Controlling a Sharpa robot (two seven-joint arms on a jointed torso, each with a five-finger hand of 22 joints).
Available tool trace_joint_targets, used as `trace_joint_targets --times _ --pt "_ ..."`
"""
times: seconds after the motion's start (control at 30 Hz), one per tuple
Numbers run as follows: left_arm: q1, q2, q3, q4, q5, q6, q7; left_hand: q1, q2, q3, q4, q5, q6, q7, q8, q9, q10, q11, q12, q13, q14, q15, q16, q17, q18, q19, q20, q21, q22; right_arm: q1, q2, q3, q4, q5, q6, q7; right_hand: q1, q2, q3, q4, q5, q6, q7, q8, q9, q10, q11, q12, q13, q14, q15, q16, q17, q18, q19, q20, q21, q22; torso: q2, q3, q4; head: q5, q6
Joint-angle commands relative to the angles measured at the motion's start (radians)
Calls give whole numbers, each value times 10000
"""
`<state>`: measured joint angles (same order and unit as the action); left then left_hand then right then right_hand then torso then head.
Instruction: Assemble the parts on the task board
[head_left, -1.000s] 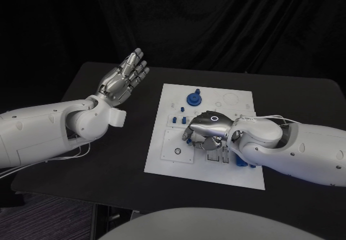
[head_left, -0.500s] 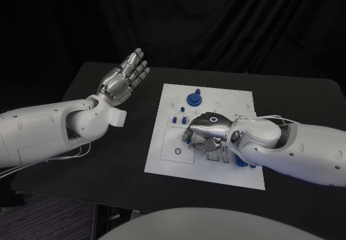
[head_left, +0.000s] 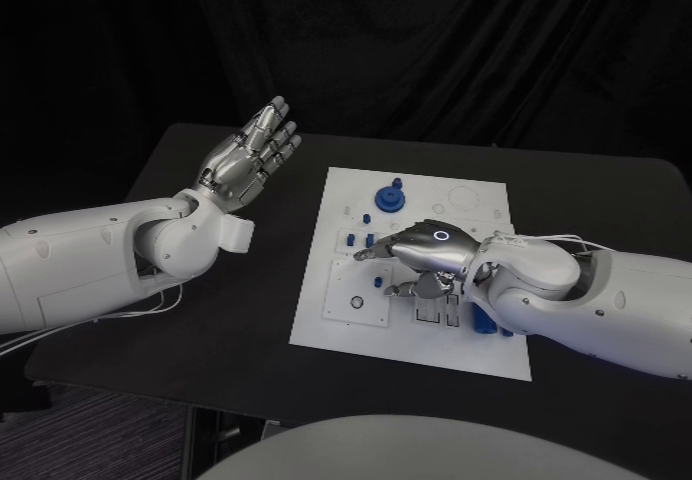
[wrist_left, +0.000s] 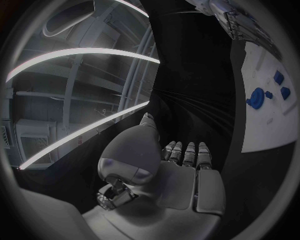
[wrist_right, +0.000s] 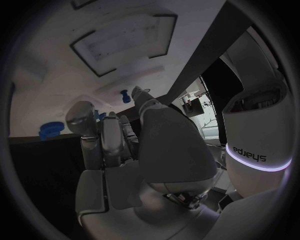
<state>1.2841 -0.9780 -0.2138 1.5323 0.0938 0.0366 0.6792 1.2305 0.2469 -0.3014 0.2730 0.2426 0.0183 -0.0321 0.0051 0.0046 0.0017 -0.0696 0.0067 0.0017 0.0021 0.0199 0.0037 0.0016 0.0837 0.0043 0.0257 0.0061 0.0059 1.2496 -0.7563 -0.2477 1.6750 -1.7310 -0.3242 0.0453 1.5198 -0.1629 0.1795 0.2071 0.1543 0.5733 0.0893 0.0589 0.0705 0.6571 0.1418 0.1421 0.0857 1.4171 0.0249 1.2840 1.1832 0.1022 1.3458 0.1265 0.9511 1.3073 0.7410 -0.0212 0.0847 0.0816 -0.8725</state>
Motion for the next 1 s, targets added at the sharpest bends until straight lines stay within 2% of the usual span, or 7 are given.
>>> trace_joint_targets --times 0.03,0.2,0.33,0.4,0.5,0.6,1.0 --pt "-8 9 9 4 24 92 390 112 -3 75 8 64 53 -32 16 18 -17 -49 -67 -17 -21 99 -37 -16 -69 -1 115 -22 11 146 -223 8 197 -70 -1102 -139 607 -307 -354 840 126 -502 -288 -53 -124 -819 -33 112 -124 -236 -33 -234 -274 196 -272 -13 -447 995 5 4 0 25 -2" --pt "-10 11 9 -16 -21 48 435 21 -62 3 136 -27 105 -145 29 28 -17 -115 -67 -17 -21 196 -37 -16 0 1 291 -21 12 569 -678 8 496 -70 -1423 -196 557 -371 -476 891 103 -212 -292 8 -92 -862 -3 258 -117 -207 -16 -188 -239 167 -209 -7 -315 1033 -3 13 -6 71 -2" --pt "-11 15 9 -58 -152 -46 482 -249 -39 -118 197 -266 144 -15 36 35 -17 -28 -67 -17 -21 -108 -37 -16 202 -1 194 -23 8 976 -1075 7 715 -30 -1643 -246 362 -244 -435 881 57 404 -151 137 -19 -762 1 559 -88 -103 -16 -58 -117 123 -65 -1 -54 1103 -8 16 -3 74 -2" --pt "-12 26 9 -95 -245 -106 503 -510 44 -219 198 -541 235 345 56 51 -17 288 -67 -17 -21 -711 -37 -16 426 -5 -203 -27 1 1189 -1344 5 839 126 -1750 -267 241 -96 -349 869 27 692 11 180 4 -652 -4 801 -77 3 -28 60 -1 80 81 -11 211 1169 -10 17 -7 75 -2" --pt "-12 37 9 -136 -398 -169 526 -682 119 -277 200 -826 196 401 37 40 -17 322 -67 -17 -21 -810 -37 -16 414 -4 -327 -26 1 1340 -1660 5 957 243 -1800 -341 211 139 -198 819 82 689 609 143 -28 -421 -56 1161 -76 193 -74 272 224 12 311 -50 635 1271 -11 18 -8 51 -2" --pt "-15 44 8 -164 -576 -233 533 -1008 217 -400 202 -1487 168 465 25 33 -17 374 -67 -17 -21 -818 -37 -16 321 -4 -429 -27 -1 1425 -1961 4 996 309 -1690 -490 194 179 -176 807 80 771 814 138 -36 -301 -70 1317 -91 255 -81 329 282 -15 395 -61 784 1305 -15 14 -13 13 9" --pt "-43 -21 7 -206 -2330 -2345 709 -1927 357 -938 170 -1960 203 132 44 47 -17 196 -67 -17 -21 -522 -37 -16 431 31 3 -5 29 1483 -2553 1 734 361 -937 -960 76 387 -139 727 17 1830 1047 312 36 454 -14 1791 -147 422 133 515 471 -94 592 80 1160 1389 -10 0 -5 -198 652"
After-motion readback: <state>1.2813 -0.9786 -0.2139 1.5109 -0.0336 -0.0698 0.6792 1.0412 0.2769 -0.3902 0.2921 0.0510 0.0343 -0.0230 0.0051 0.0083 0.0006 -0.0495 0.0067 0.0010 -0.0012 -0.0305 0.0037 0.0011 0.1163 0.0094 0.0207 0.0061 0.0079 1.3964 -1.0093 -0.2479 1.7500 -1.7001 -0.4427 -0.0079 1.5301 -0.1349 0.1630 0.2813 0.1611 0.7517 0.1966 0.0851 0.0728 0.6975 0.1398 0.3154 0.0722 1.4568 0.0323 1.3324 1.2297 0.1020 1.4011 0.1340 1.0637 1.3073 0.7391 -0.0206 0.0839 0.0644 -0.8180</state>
